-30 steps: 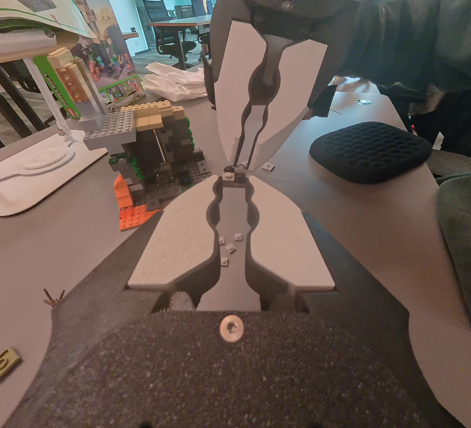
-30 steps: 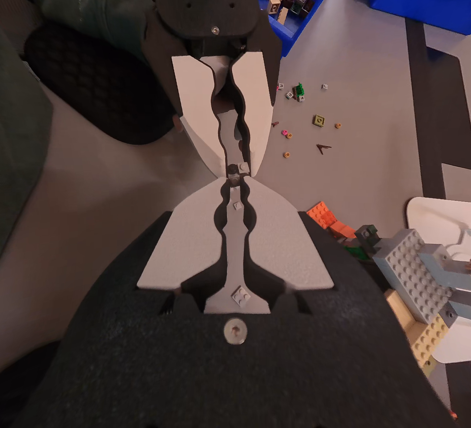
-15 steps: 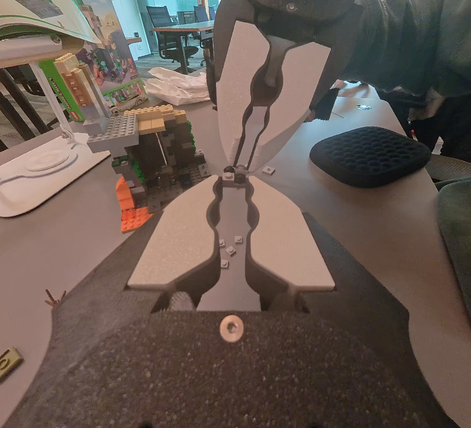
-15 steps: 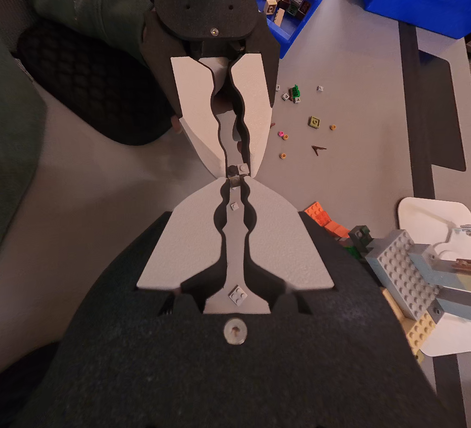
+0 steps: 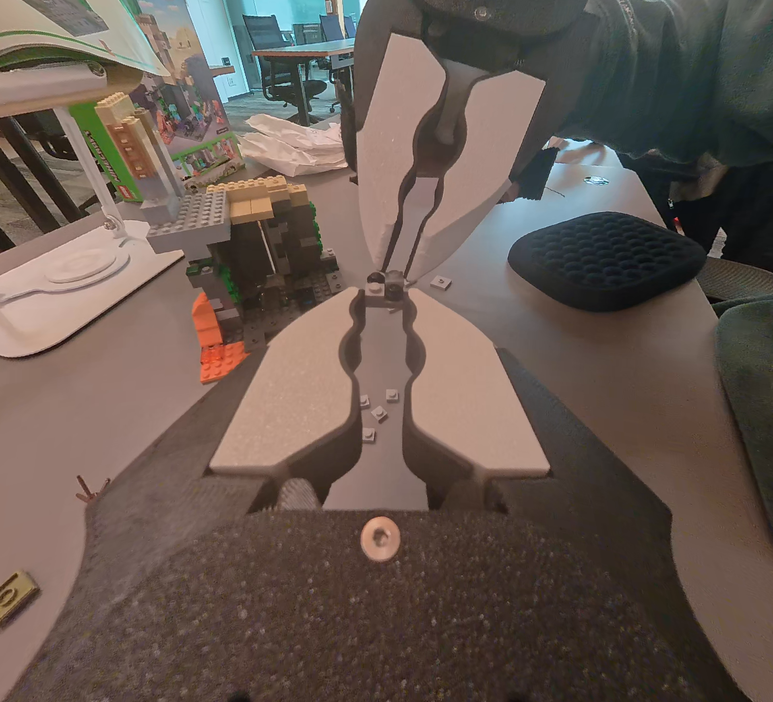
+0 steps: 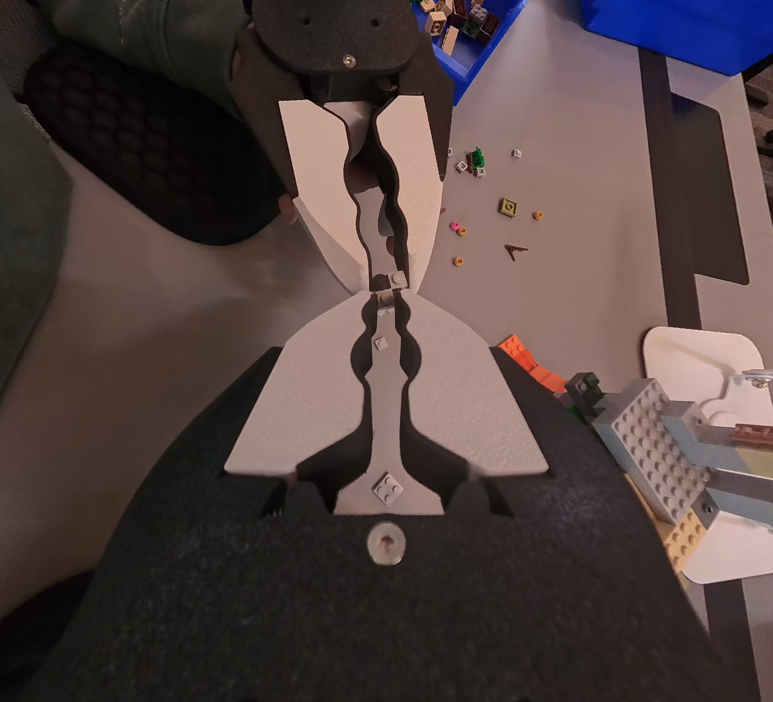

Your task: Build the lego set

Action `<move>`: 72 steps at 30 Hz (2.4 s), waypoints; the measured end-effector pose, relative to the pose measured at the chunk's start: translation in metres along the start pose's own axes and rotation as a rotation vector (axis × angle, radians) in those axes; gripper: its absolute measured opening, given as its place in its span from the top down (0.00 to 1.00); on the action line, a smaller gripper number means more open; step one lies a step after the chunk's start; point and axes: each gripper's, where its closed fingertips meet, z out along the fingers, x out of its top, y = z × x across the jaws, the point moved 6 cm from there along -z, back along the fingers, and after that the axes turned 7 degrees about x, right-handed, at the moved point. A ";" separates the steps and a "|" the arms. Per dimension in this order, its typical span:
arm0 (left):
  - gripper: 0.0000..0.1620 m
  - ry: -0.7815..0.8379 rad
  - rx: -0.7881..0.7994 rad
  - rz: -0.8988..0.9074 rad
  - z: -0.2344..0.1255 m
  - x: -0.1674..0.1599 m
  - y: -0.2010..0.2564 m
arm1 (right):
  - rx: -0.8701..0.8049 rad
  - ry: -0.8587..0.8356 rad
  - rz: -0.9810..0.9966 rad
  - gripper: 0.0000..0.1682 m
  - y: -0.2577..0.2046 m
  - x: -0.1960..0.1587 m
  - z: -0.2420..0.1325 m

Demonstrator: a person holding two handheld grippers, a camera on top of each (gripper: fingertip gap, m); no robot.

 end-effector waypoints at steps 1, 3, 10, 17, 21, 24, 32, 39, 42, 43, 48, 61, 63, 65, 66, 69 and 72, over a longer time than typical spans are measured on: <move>0.90 0.001 0.000 0.000 0.000 0.000 0.000 | -0.001 0.001 0.000 0.96 0.000 0.000 0.000; 0.90 0.000 0.000 0.000 0.000 0.000 0.000 | -0.001 0.001 0.000 0.95 0.000 0.000 0.000; 0.90 0.001 -0.003 -0.002 0.000 0.000 0.000 | -0.005 0.011 0.001 0.95 0.000 0.001 -0.001; 0.90 0.008 -0.008 -0.016 -0.001 0.001 0.000 | -0.013 0.032 -0.002 0.95 0.000 0.003 -0.003; 0.90 0.006 -0.010 -0.016 -0.001 0.001 0.001 | -0.025 0.050 -0.003 0.95 0.001 0.003 -0.006; 0.90 0.008 -0.011 -0.020 -0.001 0.001 0.000 | -0.035 0.062 -0.005 0.94 0.000 0.001 -0.009; 0.90 0.019 -0.035 -0.072 -0.002 0.003 -0.001 | -0.265 0.080 -0.378 0.92 -0.017 -0.008 -0.006; 0.90 0.024 -0.095 -0.161 -0.002 0.003 0.000 | -0.439 0.022 -0.648 0.87 -0.023 -0.012 0.008; 0.90 0.026 -0.106 -0.185 -0.002 0.004 0.000 | -0.465 0.014 -0.693 0.88 -0.023 -0.012 0.010; 0.90 0.026 -0.114 -0.196 -0.002 0.004 0.000 | -0.474 0.010 -0.705 0.89 -0.023 -0.013 0.010; 0.90 0.014 -0.149 -0.231 -0.001 0.003 0.002 | -0.520 -0.011 -0.783 0.94 -0.026 -0.014 0.011; 0.90 -0.105 -0.238 -0.459 0.006 -0.007 0.005 | -0.487 -0.092 -0.738 0.96 -0.033 -0.023 0.015; 0.90 -0.114 -0.247 -0.493 0.007 -0.010 0.004 | -0.473 -0.077 -0.712 0.96 -0.032 -0.025 0.017; 0.90 -0.116 -0.244 -0.519 0.008 -0.011 0.002 | -0.466 -0.052 -0.663 0.95 -0.030 -0.026 0.017; 0.90 -0.109 -0.251 -0.539 0.007 -0.010 0.001 | -0.475 -0.037 -0.660 0.95 -0.029 -0.026 0.017; 0.90 -0.113 -0.246 -0.533 0.007 -0.011 0.000 | -0.507 -0.043 -0.711 0.93 -0.028 -0.025 0.017; 0.90 -0.120 -0.250 -0.526 0.007 -0.011 0.001 | -0.507 -0.042 -0.731 0.92 -0.030 -0.025 0.018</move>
